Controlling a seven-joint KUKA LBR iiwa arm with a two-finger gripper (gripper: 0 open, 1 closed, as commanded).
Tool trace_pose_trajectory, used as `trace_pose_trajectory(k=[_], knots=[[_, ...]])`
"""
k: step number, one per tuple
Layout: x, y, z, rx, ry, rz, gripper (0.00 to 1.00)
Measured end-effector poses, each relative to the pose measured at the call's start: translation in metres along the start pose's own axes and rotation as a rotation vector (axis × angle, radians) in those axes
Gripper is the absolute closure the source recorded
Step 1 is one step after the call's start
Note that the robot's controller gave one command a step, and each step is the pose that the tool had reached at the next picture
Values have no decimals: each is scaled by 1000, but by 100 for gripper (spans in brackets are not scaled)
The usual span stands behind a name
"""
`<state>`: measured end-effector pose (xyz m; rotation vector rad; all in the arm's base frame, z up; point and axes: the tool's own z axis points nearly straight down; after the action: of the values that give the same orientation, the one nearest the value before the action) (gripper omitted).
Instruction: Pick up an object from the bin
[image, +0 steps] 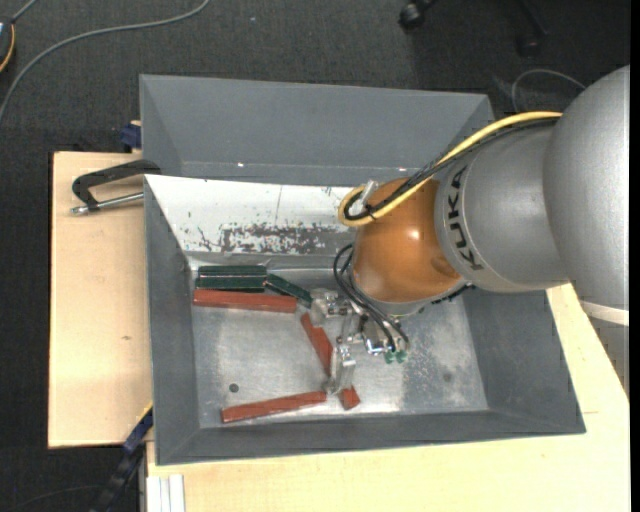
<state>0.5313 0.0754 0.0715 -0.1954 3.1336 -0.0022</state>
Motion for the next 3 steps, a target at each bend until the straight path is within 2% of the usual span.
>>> trace_pose_trajectory(k=[1, 2, 3], knots=[[-35, -62, 0, 1, -8, -103, 0], [-38, -58, -4, -3, -18, -105, 100], [5, -216, -31, 5, -5, -278, 100]])
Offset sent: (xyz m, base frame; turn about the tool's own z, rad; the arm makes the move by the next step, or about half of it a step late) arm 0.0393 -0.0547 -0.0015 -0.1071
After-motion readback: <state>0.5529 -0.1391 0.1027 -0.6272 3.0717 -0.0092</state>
